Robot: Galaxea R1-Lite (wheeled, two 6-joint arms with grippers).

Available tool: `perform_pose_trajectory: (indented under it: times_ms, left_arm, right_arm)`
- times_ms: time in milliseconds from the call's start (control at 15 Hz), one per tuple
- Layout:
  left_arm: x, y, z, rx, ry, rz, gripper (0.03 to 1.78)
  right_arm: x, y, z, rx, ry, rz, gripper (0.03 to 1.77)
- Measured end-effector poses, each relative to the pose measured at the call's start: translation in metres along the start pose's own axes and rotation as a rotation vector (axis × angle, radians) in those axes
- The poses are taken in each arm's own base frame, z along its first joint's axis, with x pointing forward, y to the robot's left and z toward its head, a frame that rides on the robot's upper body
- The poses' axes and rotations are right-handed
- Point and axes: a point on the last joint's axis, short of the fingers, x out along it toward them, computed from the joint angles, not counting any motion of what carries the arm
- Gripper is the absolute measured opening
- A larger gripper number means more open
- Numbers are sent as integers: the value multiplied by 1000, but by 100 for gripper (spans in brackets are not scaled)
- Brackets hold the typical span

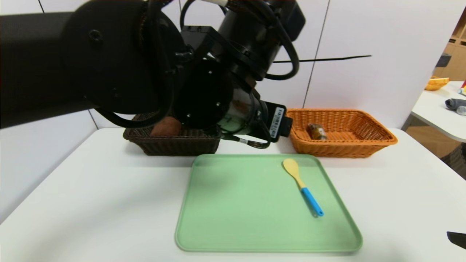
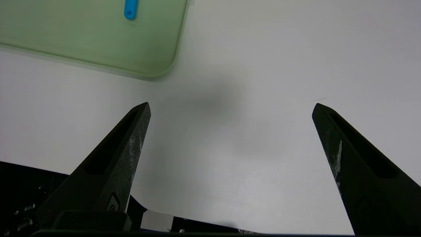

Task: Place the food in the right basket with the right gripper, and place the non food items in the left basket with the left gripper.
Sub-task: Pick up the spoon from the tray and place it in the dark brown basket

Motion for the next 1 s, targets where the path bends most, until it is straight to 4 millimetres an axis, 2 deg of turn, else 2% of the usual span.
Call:
perform_pose_trajectory:
  times_ms: [267, 667, 1000]
  left_arm:
    - [2, -22, -10, 34, 21, -43, 169]
    - [19, -31, -17, 46, 46, -40, 169]
    - [18, -38, -21, 60, 47, -35, 169]
  right_arm:
    - [-8, -1, 1, 10, -42, -20, 170]
    - [-9, -5, -6, 57, -38, -65, 170]
    - [-9, -5, -7, 62, -38, -74, 170]
